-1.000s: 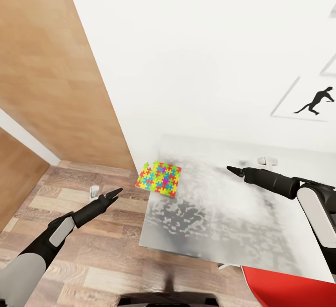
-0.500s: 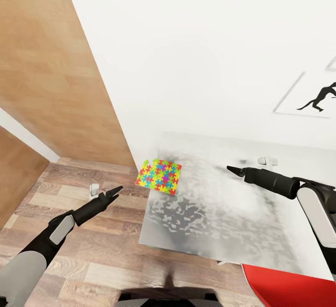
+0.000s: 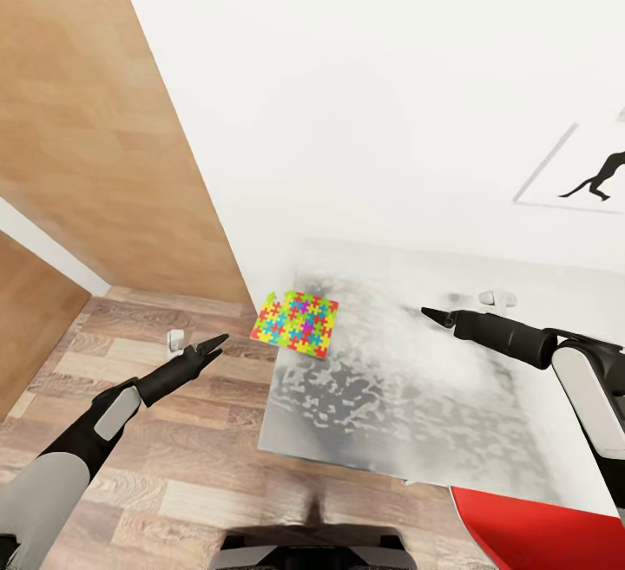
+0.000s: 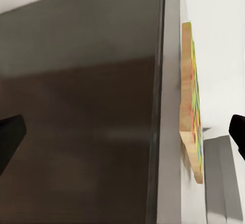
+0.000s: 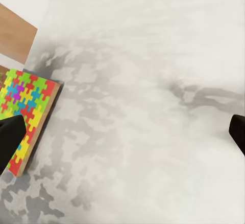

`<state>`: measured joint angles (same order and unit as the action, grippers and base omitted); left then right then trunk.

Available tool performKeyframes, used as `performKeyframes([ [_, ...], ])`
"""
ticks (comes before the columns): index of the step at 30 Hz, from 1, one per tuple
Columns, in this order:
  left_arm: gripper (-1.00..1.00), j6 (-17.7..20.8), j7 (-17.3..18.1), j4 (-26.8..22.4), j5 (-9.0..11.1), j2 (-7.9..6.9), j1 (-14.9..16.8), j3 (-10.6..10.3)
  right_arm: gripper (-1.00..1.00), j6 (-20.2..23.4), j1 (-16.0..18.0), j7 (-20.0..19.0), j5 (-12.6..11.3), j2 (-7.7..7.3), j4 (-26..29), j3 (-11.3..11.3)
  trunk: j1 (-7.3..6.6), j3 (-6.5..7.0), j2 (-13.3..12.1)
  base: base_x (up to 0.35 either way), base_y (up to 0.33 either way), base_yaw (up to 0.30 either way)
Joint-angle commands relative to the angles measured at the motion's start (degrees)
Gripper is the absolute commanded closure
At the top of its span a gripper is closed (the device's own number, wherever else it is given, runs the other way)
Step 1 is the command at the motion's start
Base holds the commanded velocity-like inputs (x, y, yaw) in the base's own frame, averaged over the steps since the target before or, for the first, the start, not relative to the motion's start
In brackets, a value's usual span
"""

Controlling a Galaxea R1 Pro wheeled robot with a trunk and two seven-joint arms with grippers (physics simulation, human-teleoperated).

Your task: Put all the toys in the child's room - the three board games (two on the bed and one on the table), the two jigsaw puzzles on the table, and the tennis ball on the table - inside the toy box on the table in the child's room.

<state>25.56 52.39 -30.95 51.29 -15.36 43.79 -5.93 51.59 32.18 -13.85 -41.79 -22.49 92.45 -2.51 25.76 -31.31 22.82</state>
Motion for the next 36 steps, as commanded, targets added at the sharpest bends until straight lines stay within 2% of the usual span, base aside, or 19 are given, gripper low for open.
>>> performKeyframes([
  [1, -1.00, 0.5, 0.1, 0.0, 0.6, -0.08, 0.2, -0.3, -1.00, 0.3, 0.1, -0.5, 0.4, 0.02, 0.0, -0.1, 0.03, -0.17, 0.1, 0.000, 0.000, 0.000],
  [11, -1.00, 0.6, 1.2, 0.0, 0.6, -0.01, 1.5, -0.5, -1.00, 0.3, 0.1, -0.5, 0.4, 0.06, 0.0, 0.0, 0.03, -0.94, 0.1, 0.000, 0.000, 0.000],
  [25, -1.00, 0.7, 2.2, -0.1, 0.6, 0.52, 2.2, -0.5, -1.00, 0.3, 0.0, -0.5, 0.4, 0.07, 0.0, 0.0, 0.03, -1.22, 0.1, 0.000, 0.000, -0.003],
  [36, -1.00, 0.7, 3.1, -0.1, 0.6, 0.63, 2.2, -0.4, -1.00, 0.3, 0.0, -0.5, 0.4, 0.07, 0.0, 0.0, 0.03, -1.25, 0.1, 0.000, 0.000, -0.142],
])
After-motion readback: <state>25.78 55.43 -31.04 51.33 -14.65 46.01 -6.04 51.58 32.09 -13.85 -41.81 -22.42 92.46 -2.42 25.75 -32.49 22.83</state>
